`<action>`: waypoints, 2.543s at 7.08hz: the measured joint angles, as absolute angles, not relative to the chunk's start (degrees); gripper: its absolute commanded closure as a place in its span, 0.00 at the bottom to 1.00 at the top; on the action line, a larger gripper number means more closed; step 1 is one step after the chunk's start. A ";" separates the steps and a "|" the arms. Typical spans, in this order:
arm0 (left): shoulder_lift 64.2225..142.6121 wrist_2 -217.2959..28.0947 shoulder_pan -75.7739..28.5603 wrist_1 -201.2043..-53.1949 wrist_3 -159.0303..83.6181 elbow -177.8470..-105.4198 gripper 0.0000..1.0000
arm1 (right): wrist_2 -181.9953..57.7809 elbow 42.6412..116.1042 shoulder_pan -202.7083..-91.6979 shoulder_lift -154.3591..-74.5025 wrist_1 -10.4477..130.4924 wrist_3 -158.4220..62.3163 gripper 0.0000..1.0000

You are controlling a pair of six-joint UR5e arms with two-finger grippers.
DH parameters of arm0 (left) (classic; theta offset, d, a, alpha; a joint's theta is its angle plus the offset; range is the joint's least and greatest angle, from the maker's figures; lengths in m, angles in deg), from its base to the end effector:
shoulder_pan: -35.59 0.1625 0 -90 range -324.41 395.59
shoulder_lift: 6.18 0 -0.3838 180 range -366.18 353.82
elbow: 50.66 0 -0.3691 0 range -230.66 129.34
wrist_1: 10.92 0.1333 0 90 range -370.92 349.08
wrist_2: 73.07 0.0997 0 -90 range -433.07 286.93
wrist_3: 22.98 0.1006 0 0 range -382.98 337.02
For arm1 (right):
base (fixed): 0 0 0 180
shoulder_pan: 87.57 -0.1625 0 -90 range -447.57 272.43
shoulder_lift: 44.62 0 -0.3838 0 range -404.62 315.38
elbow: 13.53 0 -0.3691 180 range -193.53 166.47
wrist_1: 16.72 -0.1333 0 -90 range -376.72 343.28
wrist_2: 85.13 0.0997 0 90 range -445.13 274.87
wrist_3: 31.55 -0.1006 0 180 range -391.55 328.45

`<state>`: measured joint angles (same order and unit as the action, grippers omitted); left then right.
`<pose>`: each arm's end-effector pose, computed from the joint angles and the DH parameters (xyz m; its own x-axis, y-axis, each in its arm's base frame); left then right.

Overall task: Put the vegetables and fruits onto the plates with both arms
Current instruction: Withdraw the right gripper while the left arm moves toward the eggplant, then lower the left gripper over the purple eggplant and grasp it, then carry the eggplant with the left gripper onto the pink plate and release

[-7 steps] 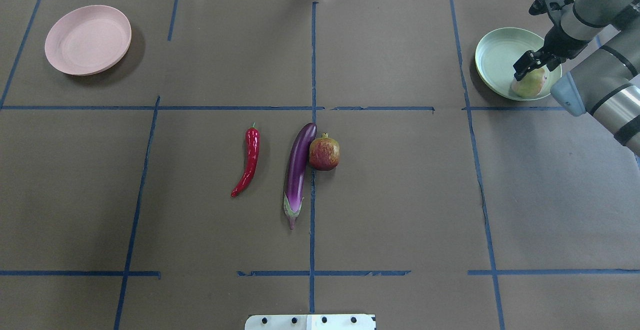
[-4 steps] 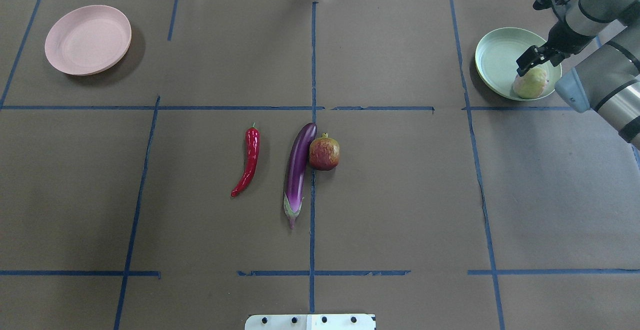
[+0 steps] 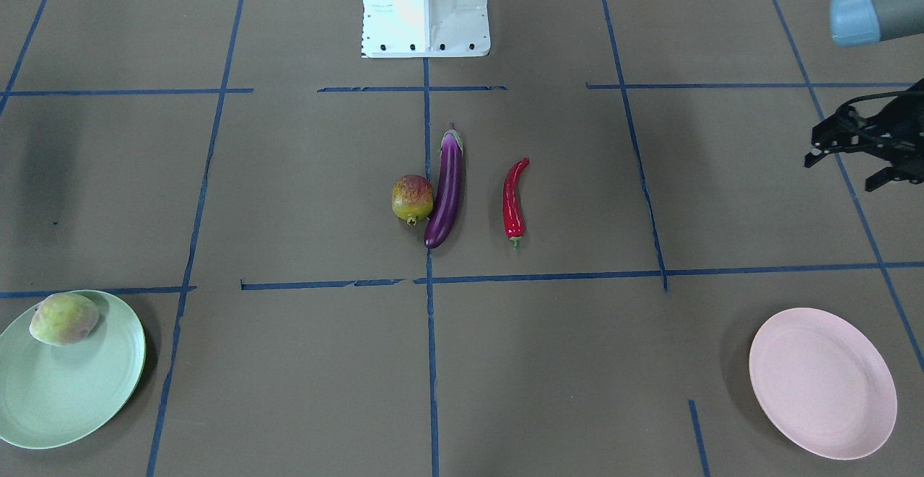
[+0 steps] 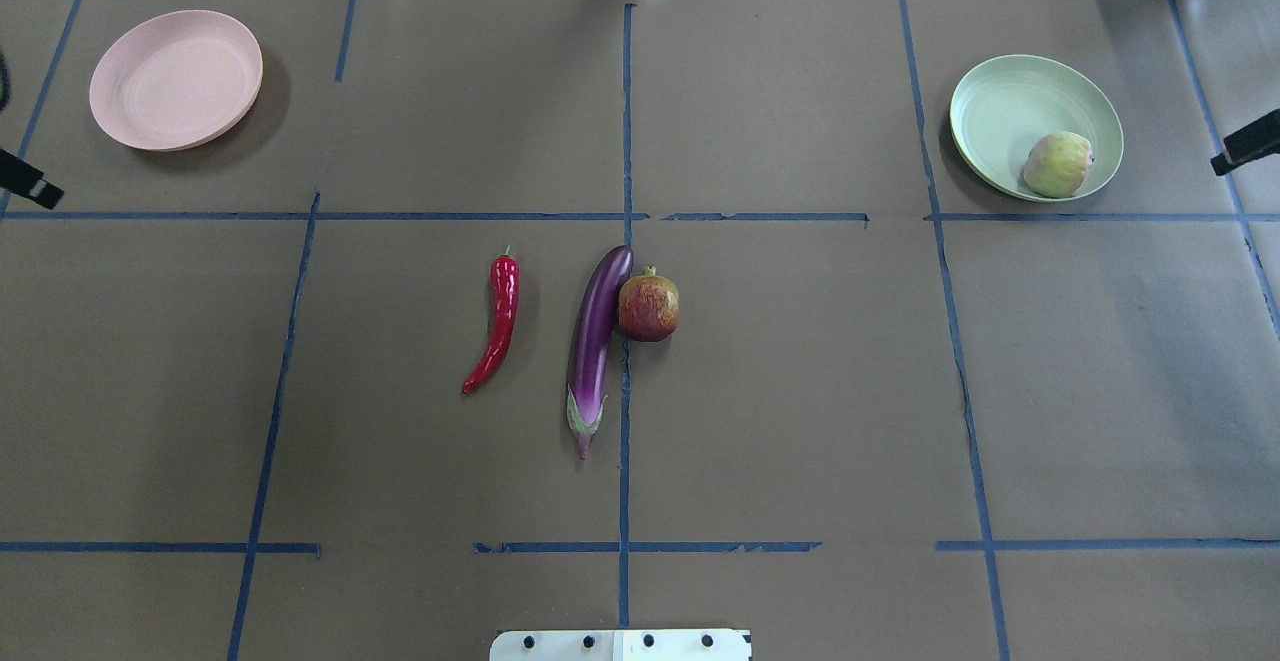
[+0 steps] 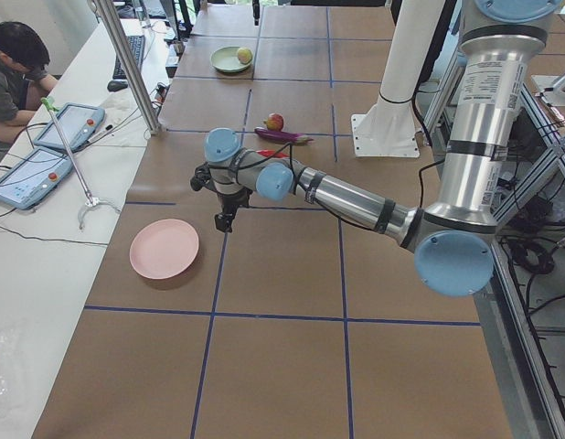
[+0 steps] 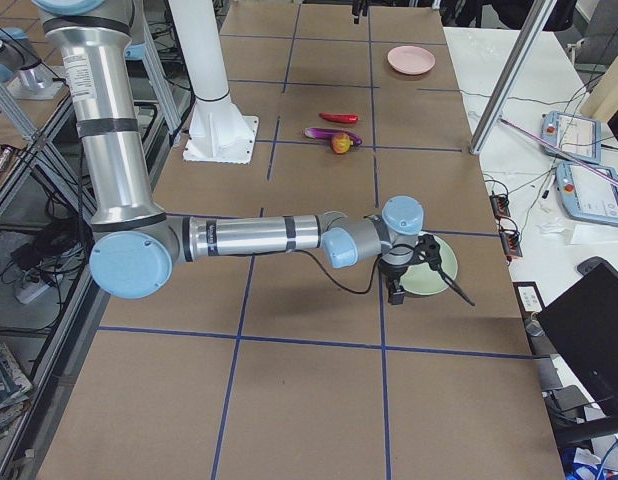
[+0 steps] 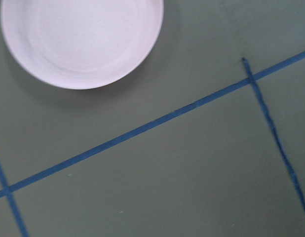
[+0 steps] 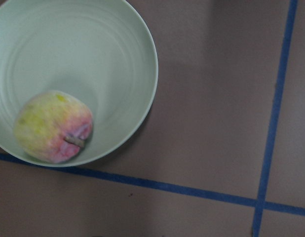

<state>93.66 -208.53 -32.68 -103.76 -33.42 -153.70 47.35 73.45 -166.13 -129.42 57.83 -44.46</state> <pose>0.1376 -0.5115 0.4175 0.5886 0.3863 -0.7102 -0.2307 0.9222 0.3104 -0.0393 -0.5237 0.5712 0.7073 -0.1293 0.6950 0.0318 0.9880 0.1514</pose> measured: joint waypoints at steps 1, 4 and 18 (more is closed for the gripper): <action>97.81 -207.47 -27.92 -103.76 -43.12 -154.10 0.00 | 47.46 75.35 -167.91 -133.37 57.90 -44.29 0.00; 108.97 -196.36 -8.35 -103.67 -70.81 -156.04 0.00 | 47.09 79.93 -170.06 -139.13 57.70 -44.15 0.00; 126.94 -180.04 8.12 -106.73 -93.41 -139.25 0.97 | 45.01 89.30 -174.23 -139.72 80.83 -26.72 0.00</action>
<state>126.94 -180.04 8.12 -106.73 -93.41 -139.25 45.01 89.30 -174.23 -139.72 80.83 -26.72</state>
